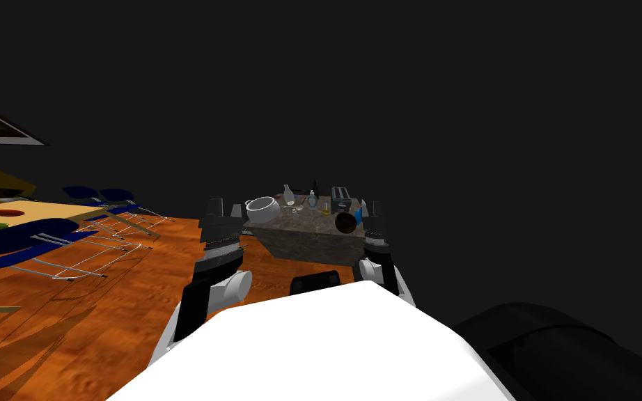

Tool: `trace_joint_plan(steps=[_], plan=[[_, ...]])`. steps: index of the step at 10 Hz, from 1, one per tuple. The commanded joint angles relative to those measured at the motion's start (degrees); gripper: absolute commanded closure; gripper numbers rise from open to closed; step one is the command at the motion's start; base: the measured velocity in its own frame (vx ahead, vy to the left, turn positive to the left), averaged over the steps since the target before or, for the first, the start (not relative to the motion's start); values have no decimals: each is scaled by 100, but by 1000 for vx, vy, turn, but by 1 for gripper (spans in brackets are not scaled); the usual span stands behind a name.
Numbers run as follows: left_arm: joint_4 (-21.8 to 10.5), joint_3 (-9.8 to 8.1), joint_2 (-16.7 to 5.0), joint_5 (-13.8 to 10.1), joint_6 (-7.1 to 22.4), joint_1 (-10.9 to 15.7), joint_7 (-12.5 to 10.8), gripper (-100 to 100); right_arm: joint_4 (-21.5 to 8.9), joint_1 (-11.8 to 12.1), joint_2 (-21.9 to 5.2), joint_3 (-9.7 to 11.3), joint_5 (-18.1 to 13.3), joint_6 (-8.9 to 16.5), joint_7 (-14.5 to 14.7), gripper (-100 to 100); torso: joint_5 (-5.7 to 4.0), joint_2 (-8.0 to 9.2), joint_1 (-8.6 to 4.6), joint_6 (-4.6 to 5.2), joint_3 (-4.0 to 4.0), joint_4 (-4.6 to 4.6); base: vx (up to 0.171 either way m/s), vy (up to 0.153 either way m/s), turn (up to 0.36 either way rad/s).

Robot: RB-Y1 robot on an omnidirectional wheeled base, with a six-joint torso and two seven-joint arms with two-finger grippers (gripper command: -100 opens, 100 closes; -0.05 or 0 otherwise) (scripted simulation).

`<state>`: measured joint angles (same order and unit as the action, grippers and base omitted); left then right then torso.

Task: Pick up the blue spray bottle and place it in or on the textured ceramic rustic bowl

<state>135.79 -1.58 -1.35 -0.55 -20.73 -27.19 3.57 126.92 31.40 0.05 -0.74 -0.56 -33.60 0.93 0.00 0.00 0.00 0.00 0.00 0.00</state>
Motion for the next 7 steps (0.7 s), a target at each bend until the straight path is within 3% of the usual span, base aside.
trace_joint_plan(steps=[1,7], plan=[[0,0,0,0,0,0,0,0,-19,-8,-187,-30,-3,37,-17,-100,0,0,0,0,0,0,-6,10,5],[0,0,0,0,0,0,0,0,-155,-3,-795,-247,-76,360,-115,-100,2,12,10,0,7,2,-26,25,13]])
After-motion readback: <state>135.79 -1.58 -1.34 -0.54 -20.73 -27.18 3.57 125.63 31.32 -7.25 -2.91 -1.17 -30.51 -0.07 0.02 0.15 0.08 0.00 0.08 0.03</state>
